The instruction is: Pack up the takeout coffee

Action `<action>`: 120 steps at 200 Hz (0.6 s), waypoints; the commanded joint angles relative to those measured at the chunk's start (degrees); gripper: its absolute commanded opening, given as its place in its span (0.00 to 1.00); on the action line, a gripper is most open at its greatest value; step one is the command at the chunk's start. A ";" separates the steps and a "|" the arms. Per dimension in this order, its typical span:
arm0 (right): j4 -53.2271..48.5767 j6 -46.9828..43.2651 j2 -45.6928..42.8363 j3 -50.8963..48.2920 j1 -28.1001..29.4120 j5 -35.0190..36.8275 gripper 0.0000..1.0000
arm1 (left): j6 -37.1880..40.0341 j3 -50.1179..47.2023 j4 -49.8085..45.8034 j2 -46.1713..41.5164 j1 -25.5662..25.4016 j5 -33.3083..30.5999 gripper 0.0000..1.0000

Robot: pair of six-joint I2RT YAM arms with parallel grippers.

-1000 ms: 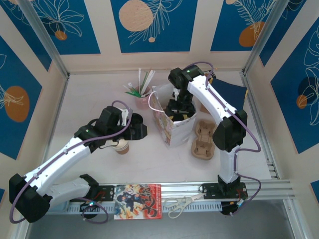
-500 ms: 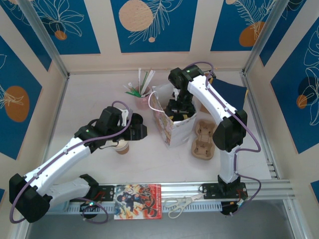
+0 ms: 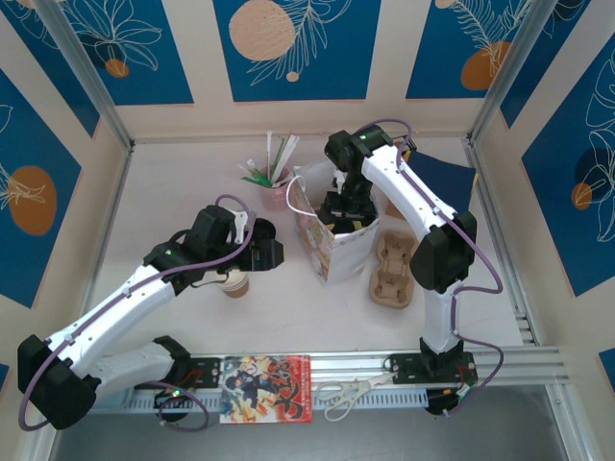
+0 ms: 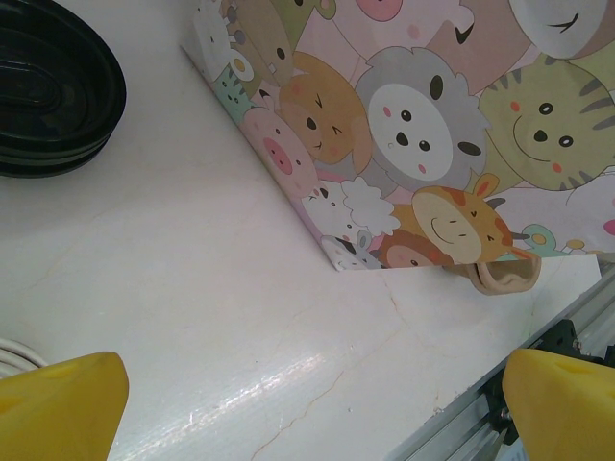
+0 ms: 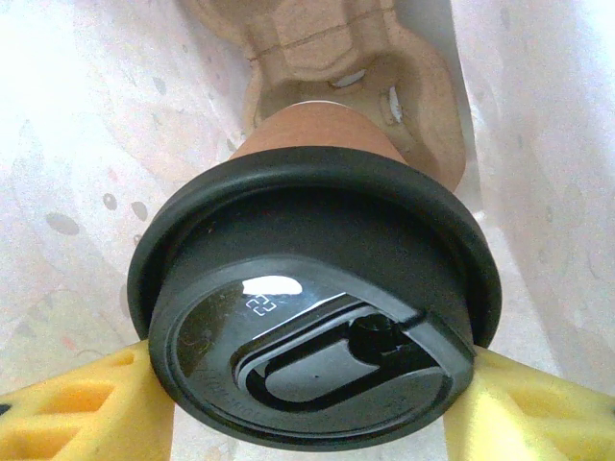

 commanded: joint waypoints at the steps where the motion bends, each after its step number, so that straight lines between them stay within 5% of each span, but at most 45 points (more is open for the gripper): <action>1: -3.88 0.75 0.58 1.33 -0.32 -0.12 0.64 | 0.26 -0.60 0.71 -0.25 0.57 1.22 1.00; 120: -4.76 1.35 0.45 1.81 -0.86 1.96 0.64 | 0.52 -0.47 0.65 0.06 0.59 1.32 1.00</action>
